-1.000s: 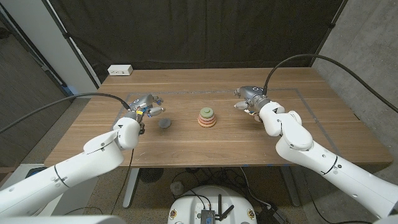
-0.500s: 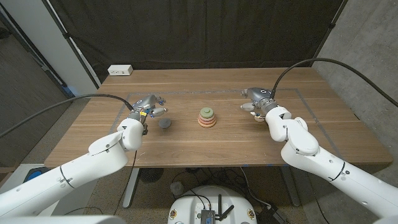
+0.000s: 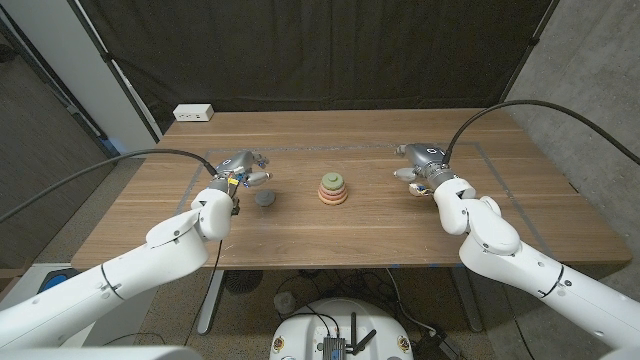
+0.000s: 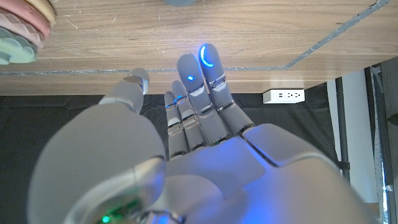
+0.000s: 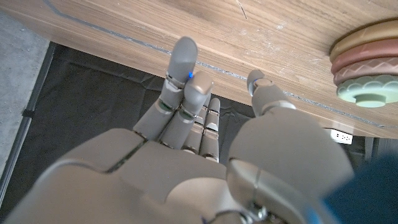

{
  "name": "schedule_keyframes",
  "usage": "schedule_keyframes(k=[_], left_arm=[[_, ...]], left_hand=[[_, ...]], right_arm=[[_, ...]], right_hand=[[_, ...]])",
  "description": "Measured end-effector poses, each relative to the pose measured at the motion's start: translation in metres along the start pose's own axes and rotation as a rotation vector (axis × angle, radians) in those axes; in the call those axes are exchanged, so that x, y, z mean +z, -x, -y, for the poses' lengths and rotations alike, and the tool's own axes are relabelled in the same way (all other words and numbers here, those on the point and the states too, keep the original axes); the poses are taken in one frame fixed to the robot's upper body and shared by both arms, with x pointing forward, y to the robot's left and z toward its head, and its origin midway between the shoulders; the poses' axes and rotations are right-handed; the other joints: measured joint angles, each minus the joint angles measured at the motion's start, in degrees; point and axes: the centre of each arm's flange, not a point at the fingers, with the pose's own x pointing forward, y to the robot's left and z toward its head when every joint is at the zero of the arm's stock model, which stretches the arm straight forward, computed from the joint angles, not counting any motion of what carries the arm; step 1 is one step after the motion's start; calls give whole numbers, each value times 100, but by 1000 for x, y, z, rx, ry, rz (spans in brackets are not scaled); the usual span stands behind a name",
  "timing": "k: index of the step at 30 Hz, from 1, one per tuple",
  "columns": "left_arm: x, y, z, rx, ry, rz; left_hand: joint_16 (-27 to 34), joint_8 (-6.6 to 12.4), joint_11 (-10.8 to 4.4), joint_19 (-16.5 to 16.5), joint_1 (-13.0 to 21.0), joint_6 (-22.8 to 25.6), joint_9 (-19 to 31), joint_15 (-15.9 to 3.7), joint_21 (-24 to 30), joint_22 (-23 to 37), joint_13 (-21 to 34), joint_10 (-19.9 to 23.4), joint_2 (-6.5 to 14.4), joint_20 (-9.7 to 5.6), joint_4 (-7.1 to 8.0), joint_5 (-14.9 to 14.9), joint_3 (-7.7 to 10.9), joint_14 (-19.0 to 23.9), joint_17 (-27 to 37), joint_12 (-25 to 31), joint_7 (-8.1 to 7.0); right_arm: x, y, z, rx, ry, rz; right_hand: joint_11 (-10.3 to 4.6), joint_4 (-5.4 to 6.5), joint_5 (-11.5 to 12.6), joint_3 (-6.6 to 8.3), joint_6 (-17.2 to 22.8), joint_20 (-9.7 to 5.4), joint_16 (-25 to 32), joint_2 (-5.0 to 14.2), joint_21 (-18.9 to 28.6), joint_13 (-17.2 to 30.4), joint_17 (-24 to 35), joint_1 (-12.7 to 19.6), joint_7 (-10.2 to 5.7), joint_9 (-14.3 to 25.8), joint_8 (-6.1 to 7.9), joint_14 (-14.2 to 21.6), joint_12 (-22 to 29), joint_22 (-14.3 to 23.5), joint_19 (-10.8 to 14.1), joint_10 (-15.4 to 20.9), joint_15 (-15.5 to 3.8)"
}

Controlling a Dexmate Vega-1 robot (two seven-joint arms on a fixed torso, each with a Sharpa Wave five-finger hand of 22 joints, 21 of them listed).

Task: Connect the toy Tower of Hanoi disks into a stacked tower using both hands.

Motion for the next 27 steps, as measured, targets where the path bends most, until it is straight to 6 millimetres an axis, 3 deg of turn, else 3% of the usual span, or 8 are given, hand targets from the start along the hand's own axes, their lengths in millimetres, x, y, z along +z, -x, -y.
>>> schedule_keyframes(k=[27], left_arm=[[13, -14, -11, -75, -151, 43]], left_hand=[[0, 0, 17, 0, 83, 53, 0, 10, -3, -15, -80, -76, -83, 0, -17, 0, 17, -35, -13, -41, -10]], right_arm=[[-6, 4, -11, -12, -18, -32]], right_hand=[[0, 19, 0, 30, 0, 10, -40, 0, 0, 54, -26, 0, 0, -1, -22, -49, 1, 1, -50, 1, 13]])
